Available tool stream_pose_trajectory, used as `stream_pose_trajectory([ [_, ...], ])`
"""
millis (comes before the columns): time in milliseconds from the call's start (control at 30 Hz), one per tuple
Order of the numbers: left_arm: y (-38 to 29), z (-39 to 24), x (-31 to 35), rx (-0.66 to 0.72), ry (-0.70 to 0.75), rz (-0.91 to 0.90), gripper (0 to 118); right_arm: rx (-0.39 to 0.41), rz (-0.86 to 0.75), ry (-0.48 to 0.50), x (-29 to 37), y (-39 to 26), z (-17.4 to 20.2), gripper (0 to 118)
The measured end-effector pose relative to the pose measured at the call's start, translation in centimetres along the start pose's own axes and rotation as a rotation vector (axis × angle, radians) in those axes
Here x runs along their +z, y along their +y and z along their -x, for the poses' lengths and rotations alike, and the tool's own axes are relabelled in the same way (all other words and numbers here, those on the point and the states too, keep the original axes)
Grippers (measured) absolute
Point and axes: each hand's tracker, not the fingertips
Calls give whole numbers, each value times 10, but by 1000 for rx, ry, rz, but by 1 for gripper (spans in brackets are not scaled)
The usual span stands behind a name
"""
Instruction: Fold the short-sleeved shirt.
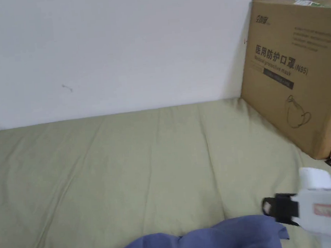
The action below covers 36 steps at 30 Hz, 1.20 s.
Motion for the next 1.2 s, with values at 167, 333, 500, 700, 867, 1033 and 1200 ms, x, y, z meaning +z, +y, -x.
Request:
stream_pose_trajectory([
  [167,-6,-11,19,35,-20,-3,4,-189,414,-128,-123,31,-35,116],
  [333,-7,-14,22,36,-18,5,4,-59,464,-257,-167,20,-43,115],
  [500,-11,-13,19,-1,-25,38,4,159,426,-315,-167,-13,-33,115],
  [700,-16,-9,24,19,-21,67,4,122,394,-309,-150,-18,-29,116],
  [867,-11,-8,34,22,-60,65,4,133,240,-133,-89,-15,-20,7],
  [1033,2,-16,60,3,-55,-19,4,141,19,0,22,-21,-3,7],
  [1200,37,-19,105,7,-86,-194,4,172,-108,113,125,5,26,7],
])
